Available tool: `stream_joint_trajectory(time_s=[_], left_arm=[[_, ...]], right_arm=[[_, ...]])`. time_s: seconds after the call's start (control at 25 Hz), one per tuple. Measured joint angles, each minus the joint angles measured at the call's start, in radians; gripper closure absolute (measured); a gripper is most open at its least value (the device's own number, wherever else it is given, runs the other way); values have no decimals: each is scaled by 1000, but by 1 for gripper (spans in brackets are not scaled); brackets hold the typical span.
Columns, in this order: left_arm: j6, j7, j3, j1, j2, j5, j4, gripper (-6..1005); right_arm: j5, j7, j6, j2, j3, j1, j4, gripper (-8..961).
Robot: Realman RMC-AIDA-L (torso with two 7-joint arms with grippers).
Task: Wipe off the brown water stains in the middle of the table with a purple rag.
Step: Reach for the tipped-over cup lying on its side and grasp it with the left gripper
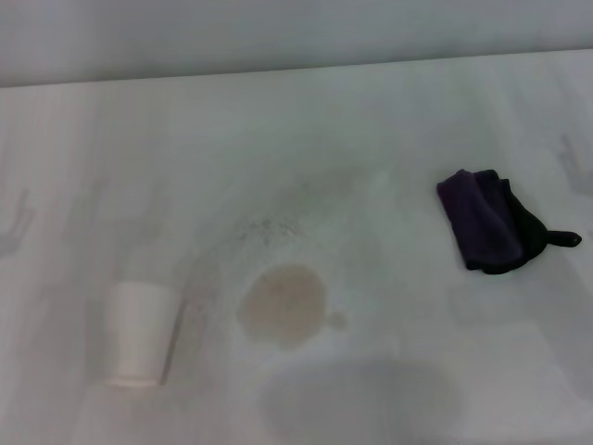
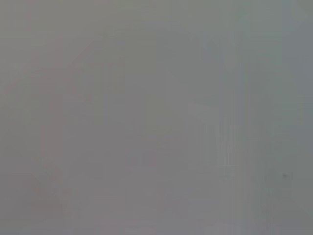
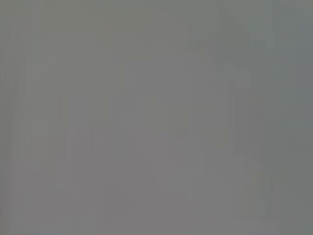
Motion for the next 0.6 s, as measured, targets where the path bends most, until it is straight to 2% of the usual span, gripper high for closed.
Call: stream_joint_trajectory(time_s=[0.36,0.6], left_arm=[[0,0,0,4,0,0,0,112],[-6,-159,5,6,8,2,-3,111]], right_arm=[[-4,0,0,0,0,-1,1,262],[-4,1,-2,2,0,-1,2,262]])
